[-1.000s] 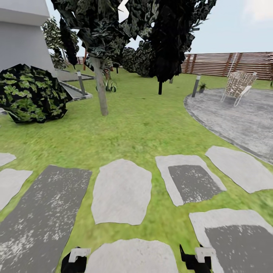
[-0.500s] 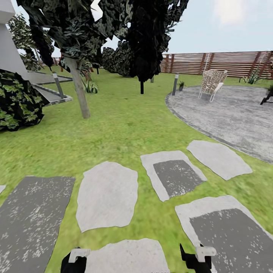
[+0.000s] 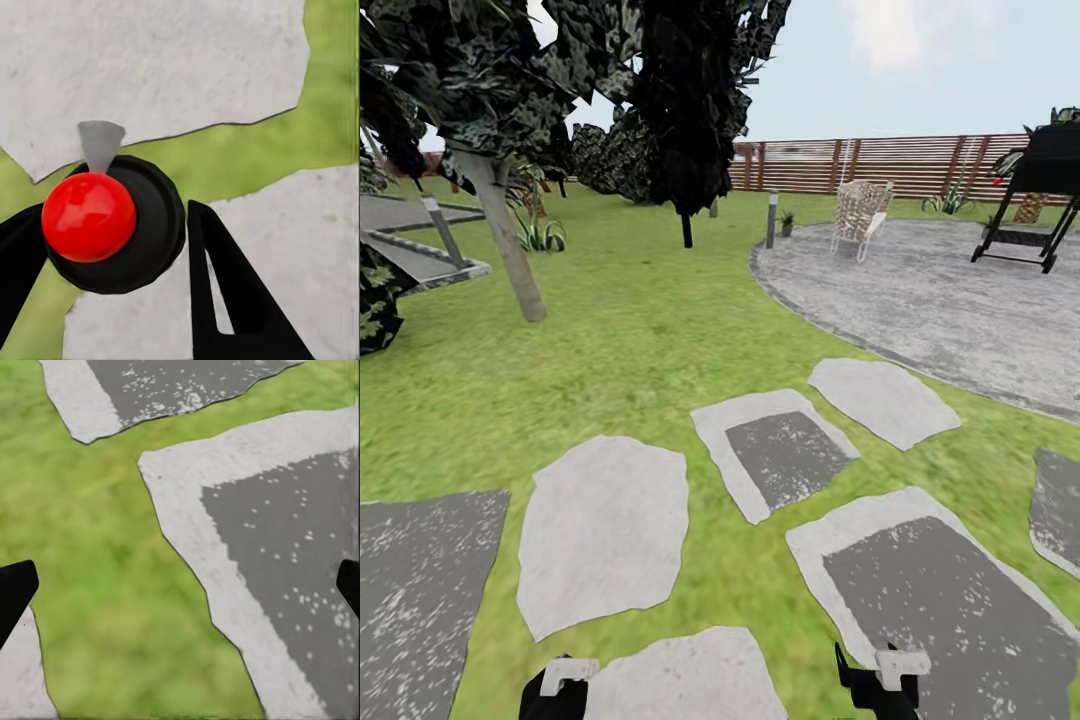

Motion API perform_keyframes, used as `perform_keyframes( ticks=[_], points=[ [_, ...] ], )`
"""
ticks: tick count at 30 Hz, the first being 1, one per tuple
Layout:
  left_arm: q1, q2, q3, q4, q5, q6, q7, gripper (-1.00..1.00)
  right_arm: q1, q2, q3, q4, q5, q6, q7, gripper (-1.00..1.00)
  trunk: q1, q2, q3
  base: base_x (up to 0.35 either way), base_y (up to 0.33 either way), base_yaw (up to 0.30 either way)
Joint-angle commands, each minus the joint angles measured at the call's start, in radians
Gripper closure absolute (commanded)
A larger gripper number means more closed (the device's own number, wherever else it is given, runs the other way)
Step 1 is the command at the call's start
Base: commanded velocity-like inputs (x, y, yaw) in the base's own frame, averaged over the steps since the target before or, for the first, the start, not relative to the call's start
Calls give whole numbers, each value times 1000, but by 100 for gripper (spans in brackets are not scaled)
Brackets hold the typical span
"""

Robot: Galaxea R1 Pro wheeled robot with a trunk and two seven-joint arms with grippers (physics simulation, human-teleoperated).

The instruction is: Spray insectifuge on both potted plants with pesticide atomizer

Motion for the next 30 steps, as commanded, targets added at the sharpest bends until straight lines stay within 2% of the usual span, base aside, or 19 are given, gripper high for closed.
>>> perform_keyframes(
  ticks=[1,30],
  points=[
    [0,0,0,0,-2,-3,2,100,-1,0,0,1,0,-3,-1,-100,0,0,-1,0,0,-299],
    [0,0,1,-1,-2,-3,2,100,-1,-2,0,-3,0,-3,0,-100,0,0,-1,0,0,-254]
  ],
)
